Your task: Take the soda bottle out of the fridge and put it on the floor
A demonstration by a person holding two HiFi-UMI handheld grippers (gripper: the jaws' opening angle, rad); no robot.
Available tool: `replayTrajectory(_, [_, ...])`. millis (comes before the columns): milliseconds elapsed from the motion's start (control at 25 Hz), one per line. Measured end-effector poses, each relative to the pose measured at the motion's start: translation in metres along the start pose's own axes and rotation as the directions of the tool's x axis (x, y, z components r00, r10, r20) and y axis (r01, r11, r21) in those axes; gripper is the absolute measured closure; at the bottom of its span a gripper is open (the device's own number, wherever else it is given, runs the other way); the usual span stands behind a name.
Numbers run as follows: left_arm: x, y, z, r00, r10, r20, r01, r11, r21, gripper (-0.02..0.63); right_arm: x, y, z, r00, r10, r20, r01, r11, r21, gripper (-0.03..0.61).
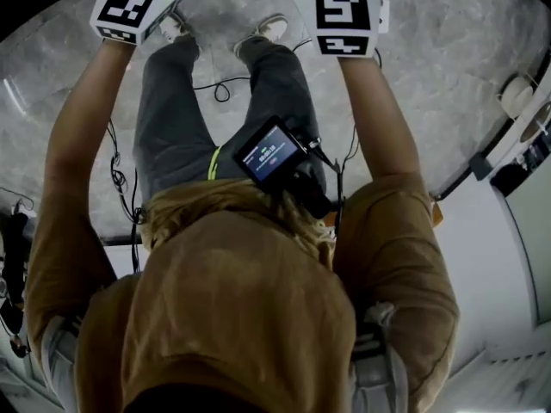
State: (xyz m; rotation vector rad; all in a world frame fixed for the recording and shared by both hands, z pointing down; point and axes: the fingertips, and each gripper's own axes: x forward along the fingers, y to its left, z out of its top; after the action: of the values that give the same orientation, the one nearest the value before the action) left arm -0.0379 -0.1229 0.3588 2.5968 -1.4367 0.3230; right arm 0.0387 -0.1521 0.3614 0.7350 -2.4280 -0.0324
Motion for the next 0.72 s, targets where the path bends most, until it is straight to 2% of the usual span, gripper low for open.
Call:
replayTrajectory(120, [-0.004,-0.025,0.038,1.000,-0.023,0.002,0.023,1.000,0.000,0.618,-0.044,-0.008,0.003,1.000,-0.025,-0.018,0.026,0.999,0.032,0.578])
replayTrajectory(240, [-0.006,-0.023,0.071,1.000,-0.024,0.009,0.024,1.000,0.015,0.618,-0.061,-0.019,0.021,0.998,-0.065,-0.006,0.065,0.996,0.066,0.578])
replayTrajectory(440, [0.009,-0.043,0.132,0.998,-0.050,0.034,0.050,0.998,0.026,0.618,-0.098,-0.053,0.053,0.996,-0.084,0.007,0.083,0.993,0.085,0.578])
replayTrajectory(720, [-0.018,-0.054,0.173,0.996,-0.045,0.079,0.044,0.999,0.014,0.618,-0.128,-0.061,0.120,0.987,-0.136,0.087,0.130,0.989,0.073,0.578])
